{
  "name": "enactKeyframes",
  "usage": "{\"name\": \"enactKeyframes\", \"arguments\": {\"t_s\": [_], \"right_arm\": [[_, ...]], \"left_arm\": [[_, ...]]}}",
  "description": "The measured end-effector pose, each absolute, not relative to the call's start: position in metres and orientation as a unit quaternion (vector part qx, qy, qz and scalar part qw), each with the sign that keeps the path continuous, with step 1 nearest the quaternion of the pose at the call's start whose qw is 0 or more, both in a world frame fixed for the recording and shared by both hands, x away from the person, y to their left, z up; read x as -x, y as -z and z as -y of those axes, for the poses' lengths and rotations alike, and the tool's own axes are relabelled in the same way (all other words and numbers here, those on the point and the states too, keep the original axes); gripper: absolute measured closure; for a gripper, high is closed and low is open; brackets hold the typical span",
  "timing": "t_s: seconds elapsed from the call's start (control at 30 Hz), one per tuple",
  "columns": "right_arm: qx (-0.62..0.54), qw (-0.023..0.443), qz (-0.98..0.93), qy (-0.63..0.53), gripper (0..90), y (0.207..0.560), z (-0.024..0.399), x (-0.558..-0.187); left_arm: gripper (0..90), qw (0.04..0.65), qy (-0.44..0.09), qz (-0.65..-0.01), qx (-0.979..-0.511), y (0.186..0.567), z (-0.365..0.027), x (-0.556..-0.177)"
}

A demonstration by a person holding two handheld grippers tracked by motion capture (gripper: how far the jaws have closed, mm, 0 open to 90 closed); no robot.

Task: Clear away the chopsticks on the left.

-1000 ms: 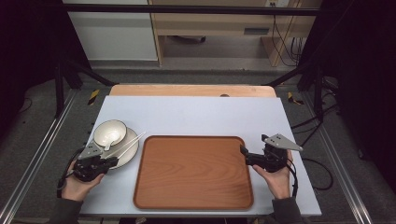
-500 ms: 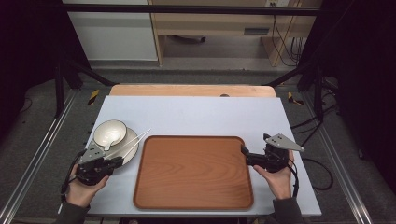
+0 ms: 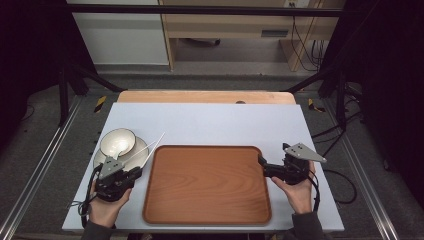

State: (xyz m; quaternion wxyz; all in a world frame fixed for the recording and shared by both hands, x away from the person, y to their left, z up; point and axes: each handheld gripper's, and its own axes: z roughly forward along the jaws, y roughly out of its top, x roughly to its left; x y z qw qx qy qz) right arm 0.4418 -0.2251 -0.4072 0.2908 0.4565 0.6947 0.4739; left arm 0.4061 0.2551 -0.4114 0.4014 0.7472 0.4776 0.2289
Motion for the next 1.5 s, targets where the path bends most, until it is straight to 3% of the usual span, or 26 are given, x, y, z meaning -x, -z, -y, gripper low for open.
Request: {"name": "enactKeyframes", "arguments": {"t_s": [0.43,0.8,1.5], "right_arm": [[-0.45,0.29,-0.695,-0.48,5.4,0.405,0.222,-0.441],[-0.456,0.288,-0.694,-0.477,5.4,0.406,0.226,-0.443],[-0.455,0.287,-0.701,-0.468,5.7,0.41,0.222,-0.445]], "left_arm": [[84.3,0.405,-0.25,-0.523,-0.707,0.41,-0.231,-0.402],[84.3,0.429,-0.257,-0.556,-0.664,0.43,-0.225,-0.386],[84.3,0.402,-0.24,-0.594,-0.654,0.475,-0.202,-0.385]]}}
